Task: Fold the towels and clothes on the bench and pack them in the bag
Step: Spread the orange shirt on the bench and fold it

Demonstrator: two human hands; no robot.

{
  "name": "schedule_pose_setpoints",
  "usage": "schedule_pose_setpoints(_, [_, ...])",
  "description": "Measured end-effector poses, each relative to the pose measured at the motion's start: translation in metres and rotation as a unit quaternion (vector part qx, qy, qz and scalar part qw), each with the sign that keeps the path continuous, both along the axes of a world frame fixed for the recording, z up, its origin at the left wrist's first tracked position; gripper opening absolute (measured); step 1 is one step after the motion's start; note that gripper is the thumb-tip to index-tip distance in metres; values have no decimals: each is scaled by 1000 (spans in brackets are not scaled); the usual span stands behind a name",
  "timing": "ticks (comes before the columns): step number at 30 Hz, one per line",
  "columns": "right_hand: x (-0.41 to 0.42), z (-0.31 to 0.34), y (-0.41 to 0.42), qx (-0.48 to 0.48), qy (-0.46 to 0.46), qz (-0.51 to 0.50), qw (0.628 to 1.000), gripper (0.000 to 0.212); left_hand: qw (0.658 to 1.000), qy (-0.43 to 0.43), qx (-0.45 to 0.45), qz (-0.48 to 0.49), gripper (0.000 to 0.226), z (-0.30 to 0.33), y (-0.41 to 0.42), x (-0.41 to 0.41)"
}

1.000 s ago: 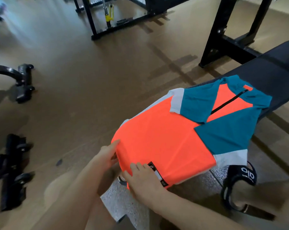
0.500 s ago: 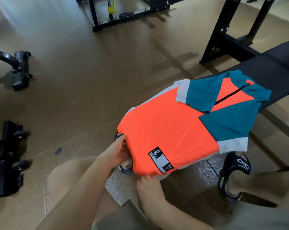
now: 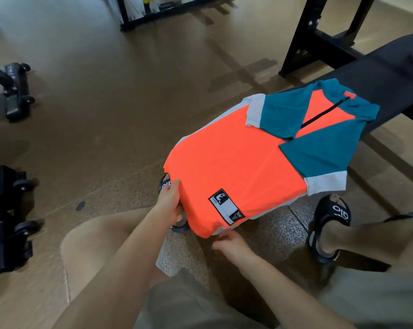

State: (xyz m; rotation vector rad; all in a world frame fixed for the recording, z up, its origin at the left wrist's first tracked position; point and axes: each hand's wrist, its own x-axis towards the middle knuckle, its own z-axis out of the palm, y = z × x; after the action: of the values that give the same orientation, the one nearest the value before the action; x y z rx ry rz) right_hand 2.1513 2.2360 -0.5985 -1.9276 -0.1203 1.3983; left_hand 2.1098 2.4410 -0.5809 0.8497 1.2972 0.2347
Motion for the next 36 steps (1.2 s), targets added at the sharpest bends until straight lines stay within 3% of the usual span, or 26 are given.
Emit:
schedule_pose_setpoints(2, [-13,11,6,-26,-94,152,984,6,999,25,33,6,20,-1,1,-4])
schedule_pose_setpoints(5, [-32,33,13,12,-271,307,912,11,995,51,74,32,25,0,10,-8])
schedule_pose_setpoints(9, [-41,63,38,130,-460,350,806,30,996,25,69,47,27,11,19,-7])
schedule_pose_setpoints(11, [-35,71,53,138,-517,375,757,38,998,22,55,12,25,15,21,-6])
schedule_pose_setpoints(13, [-27,77,65,121,-540,408,727,40,1000,22,9,-13,9,19,19,-6])
schedule_pose_setpoints(18, [-15,85,70,77,-530,461,708,34,998,14,-33,-43,19,15,19,-5])
schedule_pose_setpoints(21, [-15,85,65,69,-517,469,712,29,998,-20,-62,-14,34,15,22,-8])
schedule_pose_setpoints(25, [-13,83,66,73,-519,461,716,27,994,-33,-101,4,37,18,24,-12])
schedule_pose_setpoints(30, [-12,89,73,100,-553,439,701,32,1000,0,-2,-11,7,26,27,-13])
schedule_pose_setpoints(36, [-18,97,89,106,-586,444,670,49,995,-80,60,7,28,42,29,-21])
